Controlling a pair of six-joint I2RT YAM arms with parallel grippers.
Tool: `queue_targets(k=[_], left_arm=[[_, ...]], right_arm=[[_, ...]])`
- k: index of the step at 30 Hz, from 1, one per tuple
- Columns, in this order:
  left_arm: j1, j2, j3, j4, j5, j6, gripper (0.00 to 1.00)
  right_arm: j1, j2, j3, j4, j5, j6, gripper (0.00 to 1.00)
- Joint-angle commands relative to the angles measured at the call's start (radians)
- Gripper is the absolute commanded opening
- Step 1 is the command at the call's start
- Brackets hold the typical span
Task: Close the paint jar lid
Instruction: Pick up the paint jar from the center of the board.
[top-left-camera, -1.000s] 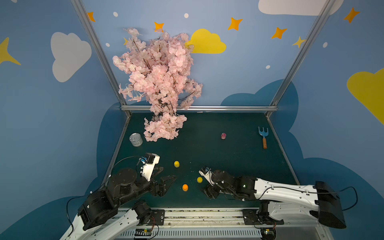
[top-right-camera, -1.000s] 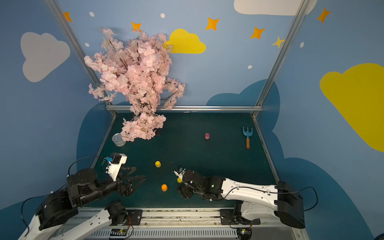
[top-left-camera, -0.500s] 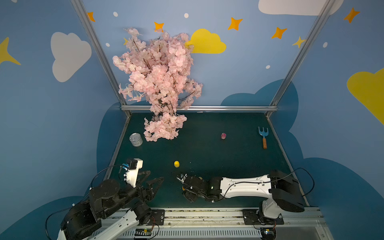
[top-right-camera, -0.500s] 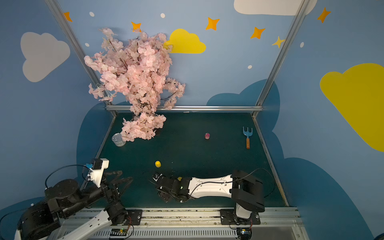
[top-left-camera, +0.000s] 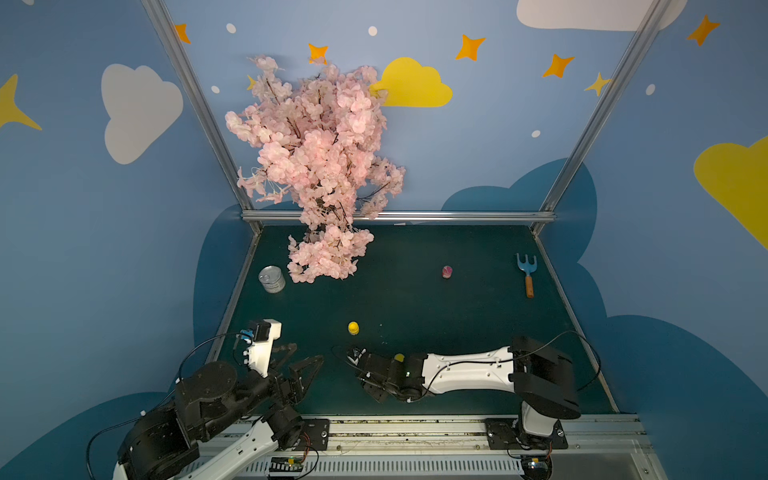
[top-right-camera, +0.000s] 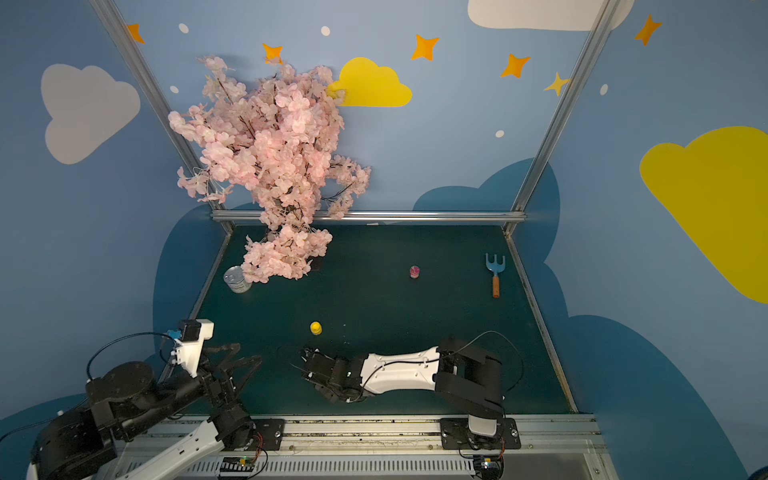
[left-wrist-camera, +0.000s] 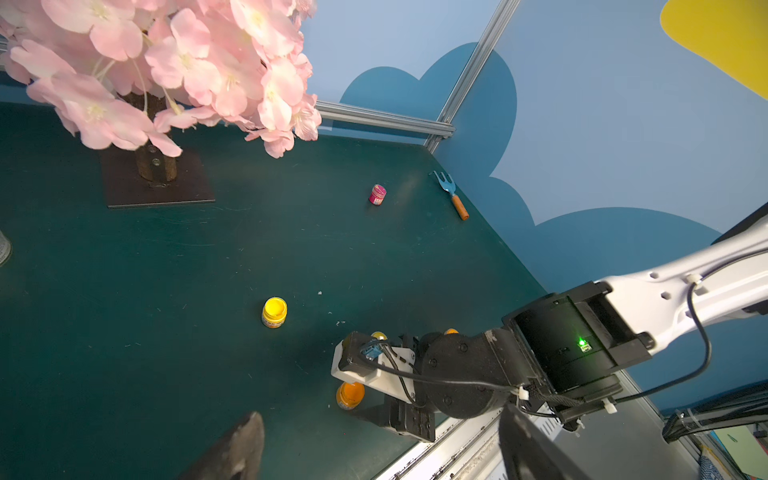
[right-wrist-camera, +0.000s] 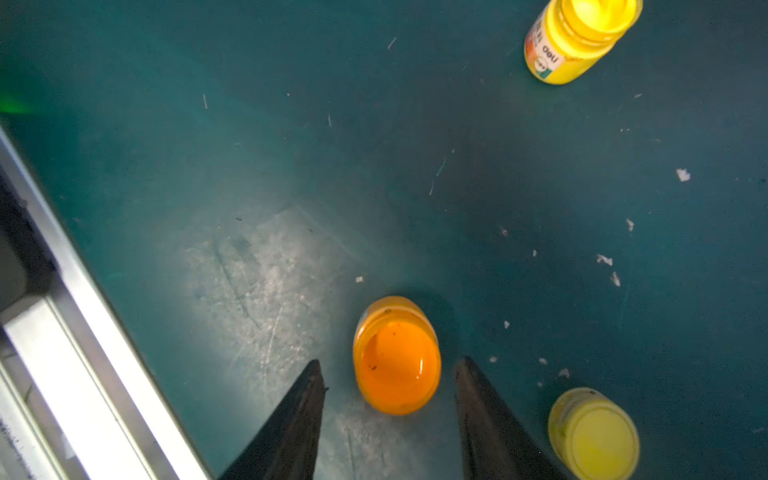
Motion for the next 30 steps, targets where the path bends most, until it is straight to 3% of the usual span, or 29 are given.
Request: queue_targets(k=[1, 15, 22, 30], left_arm=[[0.001, -0.016, -0.004, 0.001, -0.008, 0.006, 0.88], [0.001, -0.034, -0.031, 0.014, 0.007, 0.0, 0.88], [0.001, -0.036, -0.052, 0.03, 0.019, -0.003, 0.88], [0.002, -0.038, -0.118, 0.096, 0.057, 0.017, 0.88]], right_arm=[[-0.009, 0.019, 0.021, -0.004, -0.019, 0.015, 0.5], [-0.025, 0.035, 0.017, 0.034, -0.06, 0.013, 0.41], [-0.028, 0.034, 0.009, 0.045, -0.062, 0.01, 0.31], [-0.039, -0.036, -0.026, 0.015, -0.035, 0.014, 0.29]])
